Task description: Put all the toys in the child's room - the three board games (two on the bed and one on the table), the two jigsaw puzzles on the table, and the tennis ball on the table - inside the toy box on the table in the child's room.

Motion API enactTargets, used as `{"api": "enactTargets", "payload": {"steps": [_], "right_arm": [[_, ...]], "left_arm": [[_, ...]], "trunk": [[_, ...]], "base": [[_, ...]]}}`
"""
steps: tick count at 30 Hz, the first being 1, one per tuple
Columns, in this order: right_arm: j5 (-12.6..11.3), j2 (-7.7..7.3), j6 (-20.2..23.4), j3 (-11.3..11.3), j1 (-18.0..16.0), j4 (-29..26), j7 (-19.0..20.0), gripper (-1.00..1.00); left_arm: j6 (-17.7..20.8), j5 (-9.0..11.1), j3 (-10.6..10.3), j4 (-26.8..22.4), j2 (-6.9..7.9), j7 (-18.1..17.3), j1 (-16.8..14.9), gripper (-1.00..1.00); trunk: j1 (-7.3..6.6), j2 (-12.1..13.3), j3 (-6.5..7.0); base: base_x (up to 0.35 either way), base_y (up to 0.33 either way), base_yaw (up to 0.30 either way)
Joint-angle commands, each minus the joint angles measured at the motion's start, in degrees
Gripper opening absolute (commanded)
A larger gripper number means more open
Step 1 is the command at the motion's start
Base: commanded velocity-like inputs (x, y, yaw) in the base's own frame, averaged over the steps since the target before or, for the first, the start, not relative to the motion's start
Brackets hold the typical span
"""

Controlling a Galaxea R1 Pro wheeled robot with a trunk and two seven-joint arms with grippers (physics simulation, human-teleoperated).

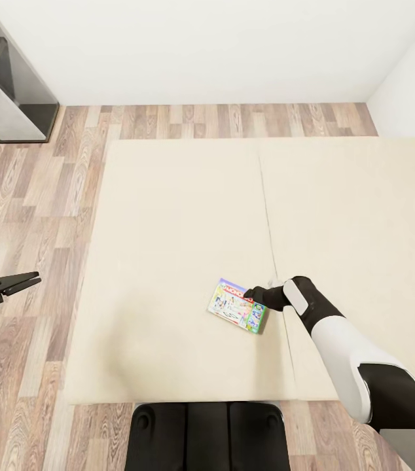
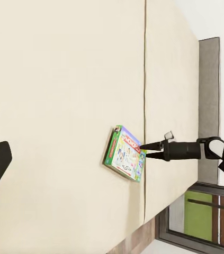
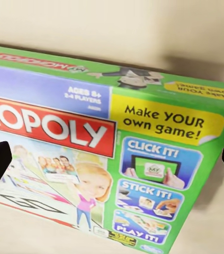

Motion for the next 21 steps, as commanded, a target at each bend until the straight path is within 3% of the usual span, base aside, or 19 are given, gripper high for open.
{"api": "enactTargets", "payload": {"steps": [1, 21], "right_arm": [[0.25, 0.05, 0.29, -0.32, -0.02, -0.06, 0.13, 1.00], [0.22, -0.28, 0.27, -0.25, -0.02, -0.06, 0.13, 1.00]], "left_arm": [[0.61, -0.08, -0.01, 0.01, 0.01, -0.27, -0.02, 1.00], [0.61, -0.08, -0.08, 0.00, 0.01, -0.27, -0.02, 1.00]], "trunk": [[0.03, -0.09, -0.06], [0.03, -0.09, -0.06]], "base": [[0.000, 0.000, 0.000], [0.000, 0.000, 0.000]]}}
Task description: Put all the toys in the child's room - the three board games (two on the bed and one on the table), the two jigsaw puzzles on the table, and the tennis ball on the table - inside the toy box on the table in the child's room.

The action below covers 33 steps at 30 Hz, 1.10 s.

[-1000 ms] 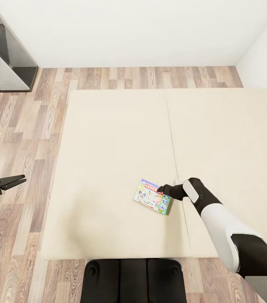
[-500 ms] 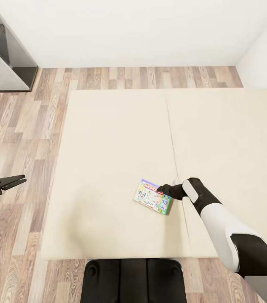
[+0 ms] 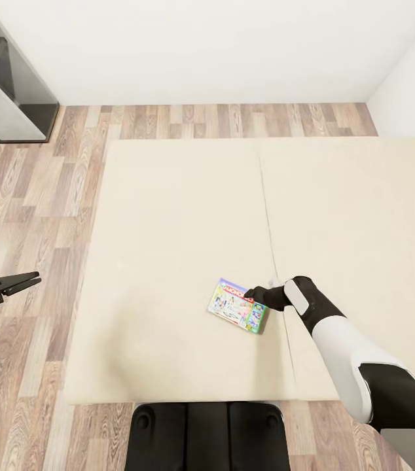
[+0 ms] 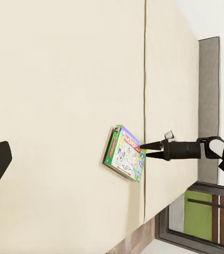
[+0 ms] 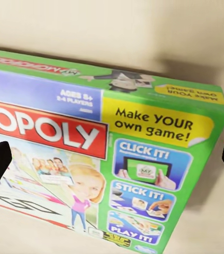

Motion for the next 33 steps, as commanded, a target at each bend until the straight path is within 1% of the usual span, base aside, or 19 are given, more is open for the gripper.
{"api": "enactTargets", "payload": {"steps": [1, 23, 33], "right_arm": [[0.19, 0.03, 0.30, -0.33, -0.02, -0.05, 0.13, 1.00], [0.22, 0.05, 0.30, -0.23, -0.02, 0.00, 0.13, 1.00], [0.22, 0.03, 0.30, -0.28, -0.02, 0.01, 0.13, 1.00]], "left_arm": [[0.61, -0.09, 0.00, 0.01, 0.01, -0.27, -0.02, 1.00], [0.61, -0.09, -0.01, 0.01, 0.01, -0.27, -0.03, 1.00], [0.57, -0.09, 0.00, 0.01, 0.01, -0.27, -0.03, 1.00]], "trunk": [[0.03, -0.09, -0.06], [0.03, -0.09, -0.09], [0.03, -0.09, -0.67]], "base": [[0.000, 0.000, 0.000], [0.000, 0.000, 0.000], [0.000, 0.000, 0.000]]}}
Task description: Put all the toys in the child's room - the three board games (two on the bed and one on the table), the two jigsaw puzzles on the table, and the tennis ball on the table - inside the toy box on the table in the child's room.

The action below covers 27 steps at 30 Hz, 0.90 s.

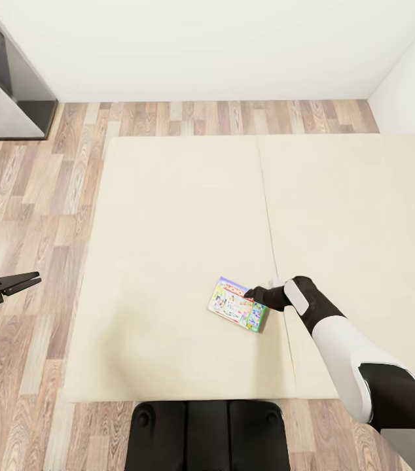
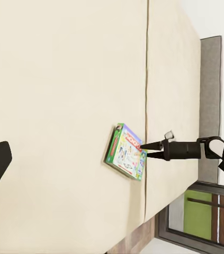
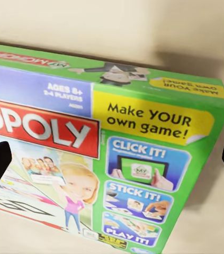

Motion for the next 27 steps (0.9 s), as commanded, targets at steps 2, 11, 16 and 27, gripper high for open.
{"api": "enactTargets", "payload": {"steps": [2, 11, 16, 27], "right_arm": [[0.20, 0.03, 0.29, -0.30, -0.02, -0.05, 0.13, 1.00], [0.20, 0.01, 0.29, -0.30, -0.02, -0.03, 0.13, 1.00], [0.20, 0.01, 0.29, -0.30, -0.02, -0.09, 0.13, 1.00], [0.20, 0.02, 0.29, -0.32, -0.02, -0.12, 0.13, 1.00]], "left_arm": [[0.61, -0.08, 0.01, 0.00, 0.01, -0.27, -0.02, 1.00], [0.64, -0.08, 0.08, 0.00, 0.01, -0.27, -0.02, 1.00], [0.64, -0.08, 0.09, 0.00, 0.01, -0.27, -0.02, 1.00], [0.64, -0.08, 0.09, 0.00, 0.01, -0.27, -0.02, 1.00]], "trunk": [[0.03, -0.09, -0.16], [0.03, -0.09, -0.30], [0.03, -0.09, -0.31], [0.03, -0.09, -0.32]], "base": [[0.000, 0.000, 0.000], [0.000, 0.000, 0.000], [0.000, 0.000, 0.000], [0.000, 0.000, 0.000]]}}
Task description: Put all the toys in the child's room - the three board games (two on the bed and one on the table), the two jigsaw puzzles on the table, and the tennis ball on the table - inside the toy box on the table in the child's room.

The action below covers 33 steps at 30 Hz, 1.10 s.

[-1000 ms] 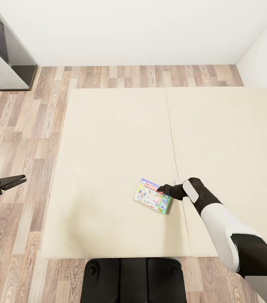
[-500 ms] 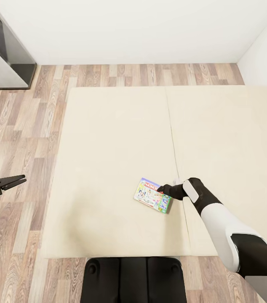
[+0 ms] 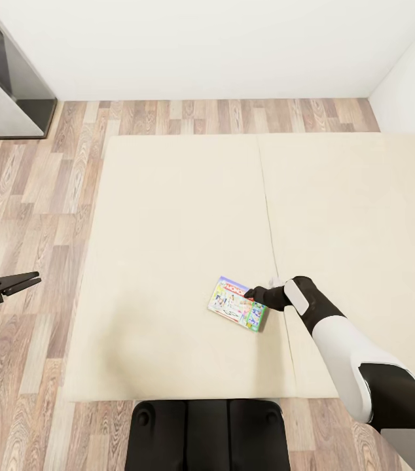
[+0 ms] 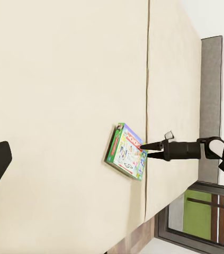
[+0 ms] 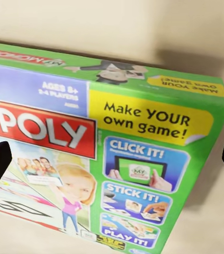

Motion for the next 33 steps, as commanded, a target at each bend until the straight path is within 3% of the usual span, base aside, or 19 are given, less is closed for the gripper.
{"api": "enactTargets", "payload": {"steps": [1, 11, 33], "right_arm": [[0.19, 0.03, 0.30, -0.32, -0.03, -0.05, 0.13, 1.00], [0.19, 0.03, 0.30, -0.32, -0.04, -0.05, 0.13, 1.00], [0.19, 0.03, 0.30, -0.32, -0.04, -0.06, 0.13, 1.00]], "left_arm": [[0.61, -0.08, 0.00, 0.01, 0.01, -0.27, -0.02, 1.00], [0.61, -0.08, 0.01, 0.01, 0.01, -0.27, -0.02, 1.00], [0.65, -0.08, -0.13, 0.01, 0.01, -0.27, -0.02, 1.00]], "trunk": [[0.03, -0.09, -0.06], [0.03, -0.09, -0.06], [0.03, -0.09, -0.06]], "base": [[0.000, 0.000, 0.000], [0.000, 0.006, 0.000], [0.000, 0.114, 0.000]]}}
